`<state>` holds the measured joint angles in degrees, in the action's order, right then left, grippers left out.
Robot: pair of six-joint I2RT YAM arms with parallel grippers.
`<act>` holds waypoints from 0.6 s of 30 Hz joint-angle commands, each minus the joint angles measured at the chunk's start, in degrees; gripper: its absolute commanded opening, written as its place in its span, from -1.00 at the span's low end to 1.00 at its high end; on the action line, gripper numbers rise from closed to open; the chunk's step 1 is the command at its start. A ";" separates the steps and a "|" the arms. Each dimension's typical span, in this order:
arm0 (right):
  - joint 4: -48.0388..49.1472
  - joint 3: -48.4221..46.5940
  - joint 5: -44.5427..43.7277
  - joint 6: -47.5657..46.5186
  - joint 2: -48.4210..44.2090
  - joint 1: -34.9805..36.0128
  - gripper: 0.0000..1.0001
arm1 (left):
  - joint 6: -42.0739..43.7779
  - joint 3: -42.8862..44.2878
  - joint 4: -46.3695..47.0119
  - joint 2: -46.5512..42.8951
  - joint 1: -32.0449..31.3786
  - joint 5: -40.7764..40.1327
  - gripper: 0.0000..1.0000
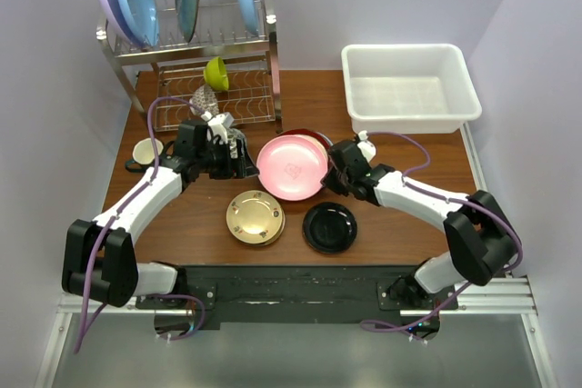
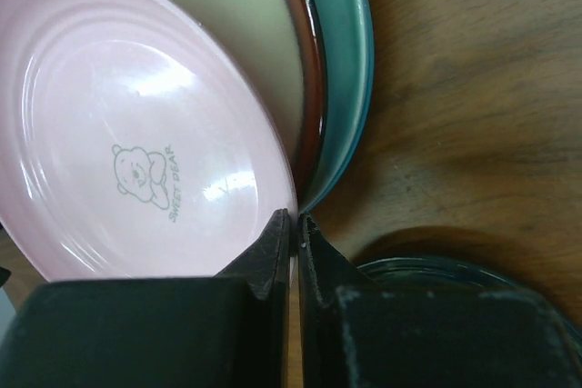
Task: Place the plates into the plastic bin on the countertop
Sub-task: Pick up the plate at the center of the board.
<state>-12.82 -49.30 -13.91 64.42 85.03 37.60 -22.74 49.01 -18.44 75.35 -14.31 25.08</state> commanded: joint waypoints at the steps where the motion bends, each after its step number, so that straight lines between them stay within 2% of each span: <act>1: -2.56 -2.29 -0.94 -1.58 -3.03 0.10 -1.00 | 0.51 0.73 2.70 -1.17 -0.28 1.37 0.71; 18: 0.69 4.65 2.48 -2.11 -11.11 0.19 -1.00 | -5.12 -2.34 12.10 5.15 -4.32 4.63 0.62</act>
<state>-15.64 -45.23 -13.10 62.83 76.31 37.58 -25.19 47.27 -11.14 79.94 -17.54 27.83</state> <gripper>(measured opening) 0.029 0.823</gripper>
